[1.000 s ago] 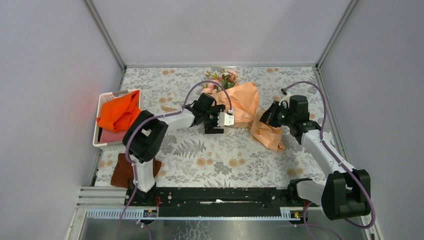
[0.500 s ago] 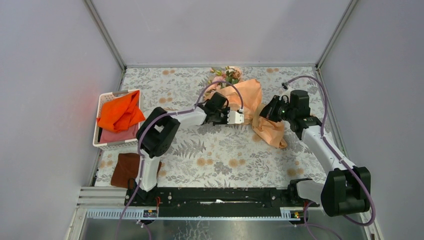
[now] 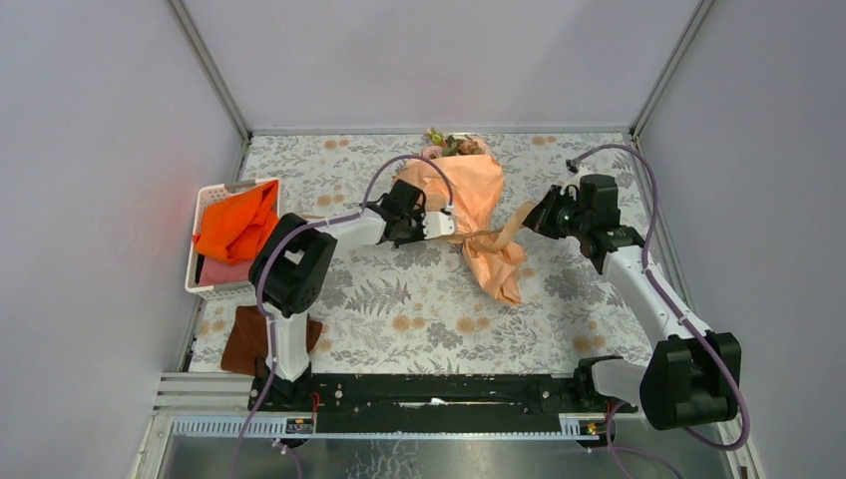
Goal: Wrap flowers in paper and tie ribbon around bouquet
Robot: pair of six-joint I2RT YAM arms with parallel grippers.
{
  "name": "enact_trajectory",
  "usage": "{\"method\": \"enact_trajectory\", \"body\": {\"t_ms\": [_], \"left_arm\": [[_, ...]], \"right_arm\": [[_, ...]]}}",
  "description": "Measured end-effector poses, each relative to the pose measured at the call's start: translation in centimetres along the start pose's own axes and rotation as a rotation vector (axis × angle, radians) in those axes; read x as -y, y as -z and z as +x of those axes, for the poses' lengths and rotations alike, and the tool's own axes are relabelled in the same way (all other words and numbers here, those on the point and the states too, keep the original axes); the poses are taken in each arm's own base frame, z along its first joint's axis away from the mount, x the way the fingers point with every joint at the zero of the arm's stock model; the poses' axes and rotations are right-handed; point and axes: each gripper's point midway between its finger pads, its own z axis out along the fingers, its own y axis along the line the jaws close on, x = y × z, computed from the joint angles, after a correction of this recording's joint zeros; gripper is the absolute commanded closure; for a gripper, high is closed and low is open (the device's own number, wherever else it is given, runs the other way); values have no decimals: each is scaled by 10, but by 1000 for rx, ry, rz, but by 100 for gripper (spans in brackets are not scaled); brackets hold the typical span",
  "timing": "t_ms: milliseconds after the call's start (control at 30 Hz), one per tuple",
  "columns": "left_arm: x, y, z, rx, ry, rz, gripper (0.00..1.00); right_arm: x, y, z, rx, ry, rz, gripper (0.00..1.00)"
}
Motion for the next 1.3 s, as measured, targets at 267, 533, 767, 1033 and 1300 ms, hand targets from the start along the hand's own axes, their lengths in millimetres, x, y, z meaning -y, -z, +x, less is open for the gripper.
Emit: {"method": "enact_trajectory", "body": {"t_ms": [267, 533, 767, 1033, 1300], "left_arm": [[-28, 15, 55, -52, 118, -76, 100], [-24, 34, 87, -38, 141, -123, 100], [-28, 38, 97, -38, 170, -132, 100], [-5, 96, 63, 16, 337, -33, 100], [10, 184, -74, 345, 308, 67, 100]], "right_arm": [[14, -6, 10, -29, -7, 35, 100], [53, -27, 55, -123, -91, 83, 100], [48, -33, 58, -121, -101, 37, 100], [22, -40, 102, -203, -112, -16, 77], [59, -15, 121, -104, -242, 149, 26]]}}
